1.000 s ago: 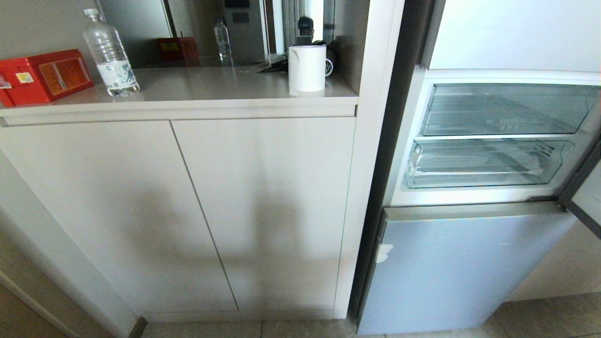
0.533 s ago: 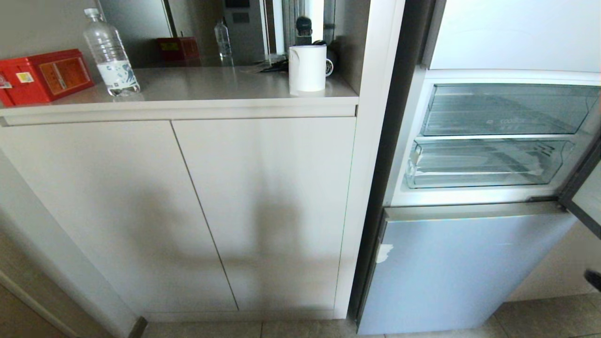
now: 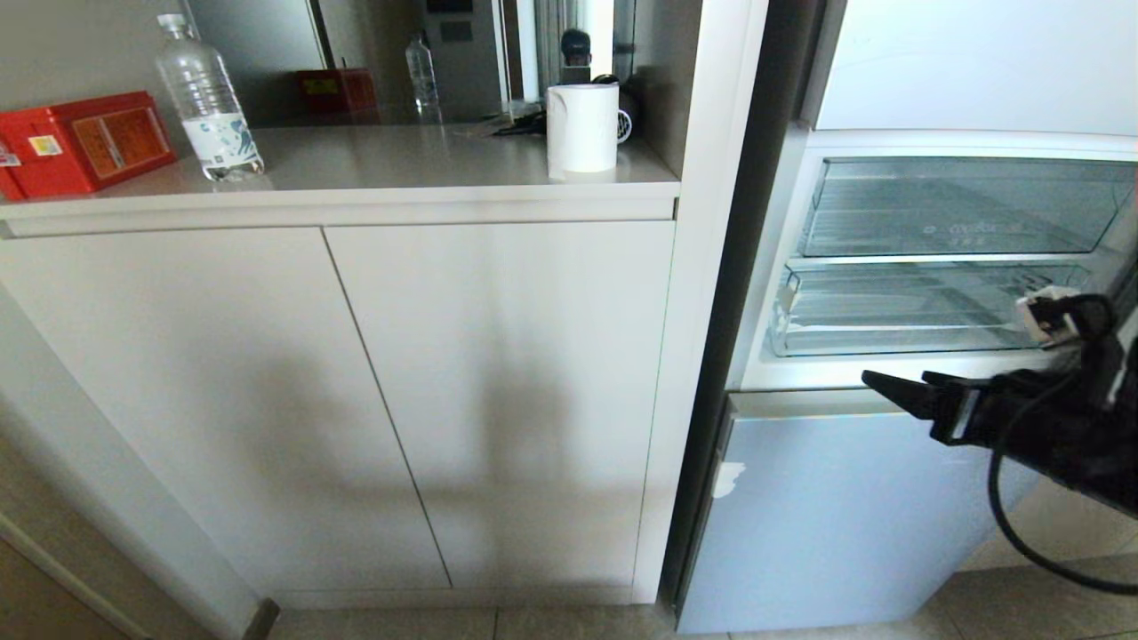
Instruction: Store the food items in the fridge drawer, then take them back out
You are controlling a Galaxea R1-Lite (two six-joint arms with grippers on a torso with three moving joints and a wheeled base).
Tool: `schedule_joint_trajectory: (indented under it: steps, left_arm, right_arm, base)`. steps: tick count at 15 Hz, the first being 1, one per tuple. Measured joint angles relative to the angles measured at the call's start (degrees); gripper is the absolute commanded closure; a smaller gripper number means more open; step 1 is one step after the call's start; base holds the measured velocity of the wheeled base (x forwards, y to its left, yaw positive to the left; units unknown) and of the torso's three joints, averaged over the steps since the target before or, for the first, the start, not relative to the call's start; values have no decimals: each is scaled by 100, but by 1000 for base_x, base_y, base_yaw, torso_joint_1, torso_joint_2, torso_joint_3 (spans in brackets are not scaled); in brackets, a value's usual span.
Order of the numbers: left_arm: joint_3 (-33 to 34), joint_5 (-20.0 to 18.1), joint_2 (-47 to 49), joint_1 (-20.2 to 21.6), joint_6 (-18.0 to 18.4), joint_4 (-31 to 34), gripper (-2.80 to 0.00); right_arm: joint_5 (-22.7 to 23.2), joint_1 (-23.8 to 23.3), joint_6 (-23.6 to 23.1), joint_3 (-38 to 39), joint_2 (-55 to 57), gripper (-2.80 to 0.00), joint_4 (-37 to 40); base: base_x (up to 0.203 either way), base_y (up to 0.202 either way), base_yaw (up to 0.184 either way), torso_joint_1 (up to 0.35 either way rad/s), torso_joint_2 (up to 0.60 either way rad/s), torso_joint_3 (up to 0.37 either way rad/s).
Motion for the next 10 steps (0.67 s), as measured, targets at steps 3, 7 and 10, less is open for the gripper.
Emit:
schedule_joint_trajectory:
  steps: [3,7,10]
  left_arm:
    - [0,0,0,0,-1,0,0]
    - [1,0,0,0,-1,0,0]
    - [1,0,0,0,-3,1,0]
  right_arm:
    - [0,-21,-329,-657,1227,-280,-1238]
    - [-80,-51,-544,-1636,2334,-280,-1497]
    - [-279,-51,-583,-2279,2979,-280,-1503]
  base:
    - [0,0,0,0,0,0]
    - [0,0,0,0,0,0]
    - [0,0,0,0,0,0]
